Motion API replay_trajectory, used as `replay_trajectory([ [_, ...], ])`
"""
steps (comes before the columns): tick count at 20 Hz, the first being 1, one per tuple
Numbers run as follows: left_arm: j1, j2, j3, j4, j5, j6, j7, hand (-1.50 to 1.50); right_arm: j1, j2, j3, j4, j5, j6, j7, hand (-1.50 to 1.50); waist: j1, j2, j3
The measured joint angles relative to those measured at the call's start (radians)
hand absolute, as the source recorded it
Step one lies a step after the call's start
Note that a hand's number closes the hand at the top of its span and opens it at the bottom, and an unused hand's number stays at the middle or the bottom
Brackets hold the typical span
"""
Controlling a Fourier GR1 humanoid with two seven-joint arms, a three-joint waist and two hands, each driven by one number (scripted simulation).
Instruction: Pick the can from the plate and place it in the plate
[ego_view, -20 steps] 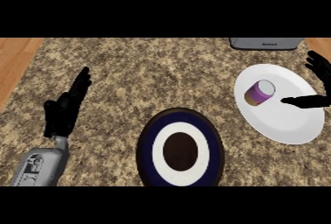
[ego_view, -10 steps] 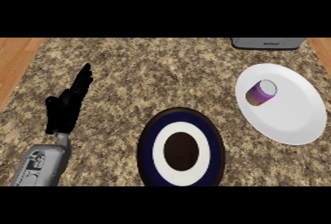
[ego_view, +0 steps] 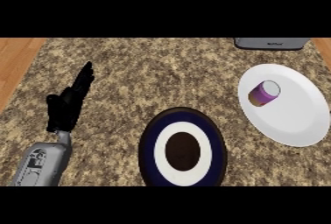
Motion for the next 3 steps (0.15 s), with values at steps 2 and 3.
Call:
replay_trajectory([
  [2,-0.007,-0.005,-0.004,-0.004,-0.002,0.001,0.008,0.00,0.006,-0.014,-0.006,0.005,-0.005,0.007,0.005,-1.50,0.003,0.001,0.001],
  [3,-0.012,-0.005,-0.004,-0.003,-0.002,-0.001,0.010,0.00,0.008,-0.018,-0.007,0.005,-0.005,0.008,0.006,-1.50,0.003,0.001,0.001],
])
